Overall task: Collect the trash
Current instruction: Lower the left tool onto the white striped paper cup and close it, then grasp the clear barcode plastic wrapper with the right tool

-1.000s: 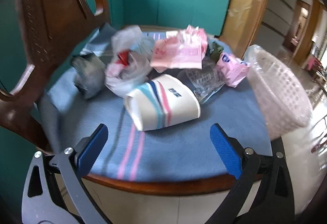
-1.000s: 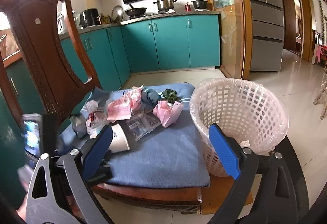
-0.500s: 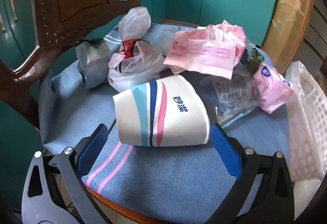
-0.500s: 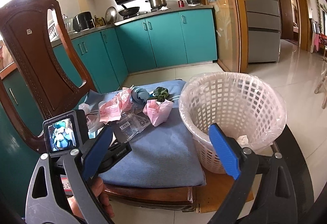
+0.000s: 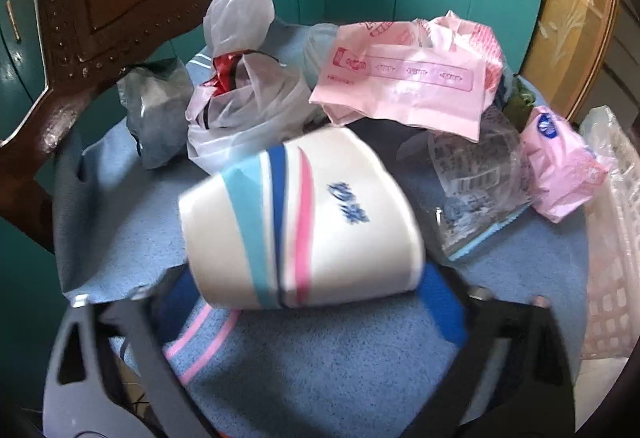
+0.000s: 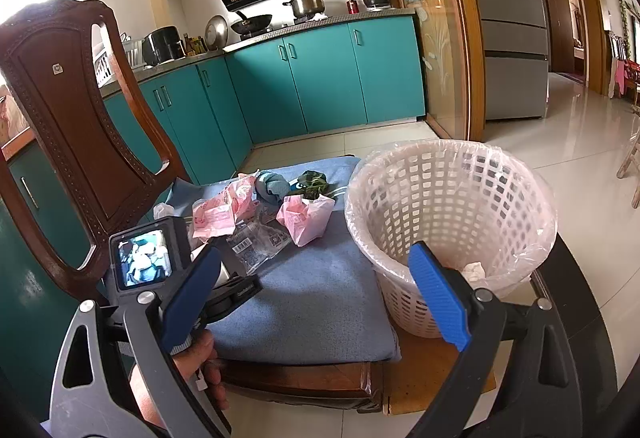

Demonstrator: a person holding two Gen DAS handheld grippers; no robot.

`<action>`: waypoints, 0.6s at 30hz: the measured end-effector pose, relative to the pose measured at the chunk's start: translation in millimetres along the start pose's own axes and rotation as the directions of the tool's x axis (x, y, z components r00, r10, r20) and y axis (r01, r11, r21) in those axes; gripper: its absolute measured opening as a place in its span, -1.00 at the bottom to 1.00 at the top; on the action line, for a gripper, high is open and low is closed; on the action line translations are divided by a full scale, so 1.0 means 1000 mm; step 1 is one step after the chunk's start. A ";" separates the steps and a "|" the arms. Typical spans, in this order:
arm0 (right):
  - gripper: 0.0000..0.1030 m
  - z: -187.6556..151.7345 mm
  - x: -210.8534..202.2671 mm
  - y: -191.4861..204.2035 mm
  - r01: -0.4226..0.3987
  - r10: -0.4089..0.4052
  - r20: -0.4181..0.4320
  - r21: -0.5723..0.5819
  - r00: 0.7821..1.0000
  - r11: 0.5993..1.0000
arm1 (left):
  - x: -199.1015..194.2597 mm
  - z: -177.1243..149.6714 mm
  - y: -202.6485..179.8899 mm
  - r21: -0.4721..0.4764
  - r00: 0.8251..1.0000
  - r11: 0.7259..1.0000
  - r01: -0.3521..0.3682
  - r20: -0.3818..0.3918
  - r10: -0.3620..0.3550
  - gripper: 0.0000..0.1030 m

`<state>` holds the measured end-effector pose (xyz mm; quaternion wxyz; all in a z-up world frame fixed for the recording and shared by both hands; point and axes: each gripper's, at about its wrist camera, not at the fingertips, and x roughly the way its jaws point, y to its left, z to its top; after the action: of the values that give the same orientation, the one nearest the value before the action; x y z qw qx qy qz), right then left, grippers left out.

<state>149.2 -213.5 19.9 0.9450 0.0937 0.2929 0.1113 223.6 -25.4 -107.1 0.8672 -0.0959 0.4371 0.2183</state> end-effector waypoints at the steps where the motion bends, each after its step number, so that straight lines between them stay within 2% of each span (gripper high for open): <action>1: 0.80 0.000 0.000 0.000 0.000 0.000 -0.002 -0.004 1.000 1.000 | -0.003 -0.002 0.003 -0.003 1.000 1.000 0.010 0.001 -0.010 0.70; 7: 0.80 0.000 0.004 0.003 0.005 -0.005 -0.010 -0.017 1.000 1.000 | -0.023 -0.015 0.029 0.004 0.994 0.995 0.102 0.025 -0.102 0.68; 10: 0.80 -0.001 0.012 0.006 0.009 -0.010 -0.023 -0.048 1.000 0.999 | -0.048 -0.014 0.048 0.038 0.982 0.983 0.178 0.057 -0.180 0.68; 14: 0.80 0.001 0.042 0.024 -0.006 -0.004 -0.068 -0.141 0.998 0.990 | -0.100 -0.010 0.081 0.106 0.949 0.961 0.255 0.163 -0.270 0.69; 15: 0.80 0.001 0.055 0.034 -0.026 0.008 -0.095 -0.186 0.995 0.982 | -0.116 -0.008 0.089 0.137 0.933 0.950 0.280 0.195 -0.303 0.69; 17: 0.80 -0.003 0.082 0.053 -0.059 0.014 -0.161 -0.276 0.987 0.959 | -0.141 -0.009 0.096 0.186 0.916 0.939 0.289 0.233 -0.328 0.69; 18: 0.80 -0.006 0.098 0.064 -0.070 0.006 -0.194 -0.324 0.981 0.944 | -0.151 -0.007 0.103 0.217 0.901 0.930 0.298 0.258 -0.349 0.69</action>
<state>215.0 -125.1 -21.7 0.9126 -0.0706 0.3574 0.1854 92.0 18.4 11.6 0.9514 -0.0589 0.2992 0.0440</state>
